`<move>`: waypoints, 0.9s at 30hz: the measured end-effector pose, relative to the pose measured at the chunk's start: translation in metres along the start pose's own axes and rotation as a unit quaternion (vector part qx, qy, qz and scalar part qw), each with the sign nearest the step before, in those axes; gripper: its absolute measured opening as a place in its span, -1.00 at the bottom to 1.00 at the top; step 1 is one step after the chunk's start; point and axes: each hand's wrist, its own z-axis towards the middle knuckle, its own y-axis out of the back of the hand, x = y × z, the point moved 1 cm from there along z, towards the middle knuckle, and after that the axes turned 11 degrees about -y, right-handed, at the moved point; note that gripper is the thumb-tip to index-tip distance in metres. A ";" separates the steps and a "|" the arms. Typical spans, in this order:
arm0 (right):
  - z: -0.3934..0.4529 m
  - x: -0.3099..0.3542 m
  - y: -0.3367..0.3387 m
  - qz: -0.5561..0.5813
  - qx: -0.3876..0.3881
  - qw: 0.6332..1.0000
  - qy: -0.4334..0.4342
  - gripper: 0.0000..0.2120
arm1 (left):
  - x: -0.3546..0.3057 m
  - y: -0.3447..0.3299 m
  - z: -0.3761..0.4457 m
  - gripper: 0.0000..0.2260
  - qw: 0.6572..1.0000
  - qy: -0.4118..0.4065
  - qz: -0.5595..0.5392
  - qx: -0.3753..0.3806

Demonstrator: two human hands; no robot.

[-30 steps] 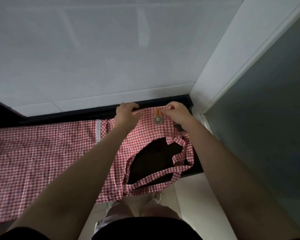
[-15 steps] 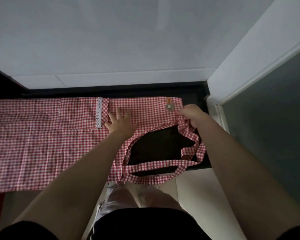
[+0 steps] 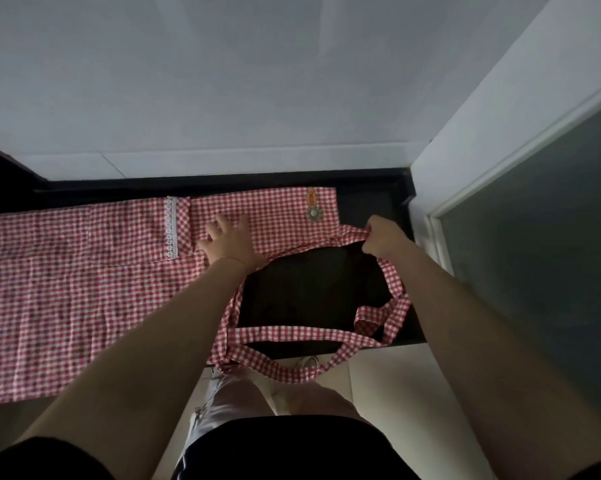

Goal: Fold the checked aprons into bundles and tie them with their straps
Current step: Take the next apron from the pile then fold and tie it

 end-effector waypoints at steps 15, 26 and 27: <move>0.005 -0.022 0.040 0.319 0.005 0.935 -0.157 -0.57 | -0.005 -0.012 0.005 -0.22 0.997 -0.068 -0.031 0.023; -0.024 -0.010 0.033 -0.265 -0.120 0.954 -0.067 -0.48 | -0.003 -0.011 0.002 -0.25 0.995 -0.075 -0.058 0.026; -0.026 -0.005 0.029 -0.255 -0.133 0.956 -0.048 -0.43 | -0.004 -0.011 0.000 -0.27 0.994 -0.081 -0.071 0.012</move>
